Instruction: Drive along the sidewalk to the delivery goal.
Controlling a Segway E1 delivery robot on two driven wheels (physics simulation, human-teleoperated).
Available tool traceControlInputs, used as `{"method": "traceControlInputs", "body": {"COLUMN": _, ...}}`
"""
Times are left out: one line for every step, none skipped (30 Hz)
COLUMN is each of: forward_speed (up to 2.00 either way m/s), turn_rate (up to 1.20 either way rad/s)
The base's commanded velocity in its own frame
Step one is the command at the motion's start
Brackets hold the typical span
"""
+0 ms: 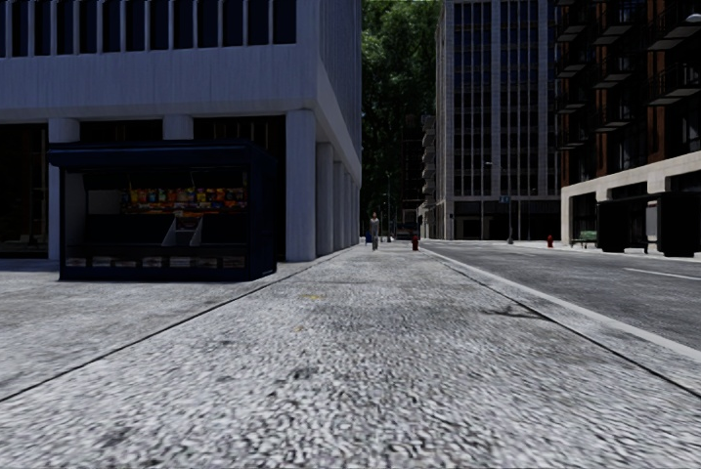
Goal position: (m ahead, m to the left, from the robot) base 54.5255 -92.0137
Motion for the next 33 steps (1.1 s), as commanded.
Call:
{"method": "traceControlInputs", "body": {"forward_speed": 2.0, "turn_rate": -0.45}}
{"method": "traceControlInputs", "body": {"forward_speed": 2.0, "turn_rate": -0.46}}
{"method": "traceControlInputs", "body": {"forward_speed": 2.0, "turn_rate": -0.47}}
{"method": "traceControlInputs", "body": {"forward_speed": 2.0, "turn_rate": -0.47}}
{"method": "traceControlInputs", "body": {"forward_speed": 2.0, "turn_rate": -0.47}}
{"method": "traceControlInputs", "body": {"forward_speed": 2.0, "turn_rate": -0.39}}
{"method": "traceControlInputs", "body": {"forward_speed": 2.0, "turn_rate": -0.23}}
{"method": "traceControlInputs", "body": {"forward_speed": 2.0, "turn_rate": -0.01}}
{"method": "traceControlInputs", "body": {"forward_speed": 2.0, "turn_rate": -0.01}}
{"method": "traceControlInputs", "body": {"forward_speed": 2.0, "turn_rate": 0.0}}
{"method": "traceControlInputs", "body": {"forward_speed": 2.0, "turn_rate": 0.0}}
{"method": "traceControlInputs", "body": {"forward_speed": 2.0, "turn_rate": 0.0}}
{"method": "traceControlInputs", "body": {"forward_speed": 2.0, "turn_rate": 0.0}}
{"method": "traceControlInputs", "body": {"forward_speed": 2.0, "turn_rate": 0.0}}
{"method": "traceControlInputs", "body": {"forward_speed": 2.0, "turn_rate": 0.0}}
{"method": "traceControlInputs", "body": {"forward_speed": 2.0, "turn_rate": 0.0}}
{"method": "traceControlInputs", "body": {"forward_speed": 2.0, "turn_rate": 0.0}}
{"method": "traceControlInputs", "body": {"forward_speed": 2.0, "turn_rate": 0.0}}
{"method": "traceControlInputs", "body": {"forward_speed": 2.0, "turn_rate": 0.0}}
{"method": "traceControlInputs", "body": {"forward_speed": 2.0, "turn_rate": 0.0}}
{"method": "traceControlInputs", "body": {"forward_speed": 2.0, "turn_rate": 0.0}}
{"method": "traceControlInputs", "body": {"forward_speed": 2.0, "turn_rate": 0.0}}
{"method": "traceControlInputs", "body": {"forward_speed": 2.0, "turn_rate": 0.0}}
{"method": "traceControlInputs", "body": {"forward_speed": 2.0, "turn_rate": 0.0}}
{"method": "traceControlInputs", "body": {"forward_speed": 2.0, "turn_rate": 0.0}}
{"method": "traceControlInputs", "body": {"forward_speed": 2.0, "turn_rate": 0.0}}
{"method": "traceControlInputs", "body": {"forward_speed": 2.0, "turn_rate": 0.0}}
{"method": "traceControlInputs", "body": {"forward_speed": 2.0, "turn_rate": 0.0}}
{"method": "traceControlInputs", "body": {"forward_speed": 2.0, "turn_rate": 0.0}}
{"method": "traceControlInputs", "body": {"forward_speed": 2.0, "turn_rate": 0.0}}
{"method": "traceControlInputs", "body": {"forward_speed": 2.0, "turn_rate": 0.0}}
{"method": "traceControlInputs", "body": {"forward_speed": 2.0, "turn_rate": 0.0}}
{"method": "traceControlInputs", "body": {"forward_speed": 2.0, "turn_rate": 0.0}}
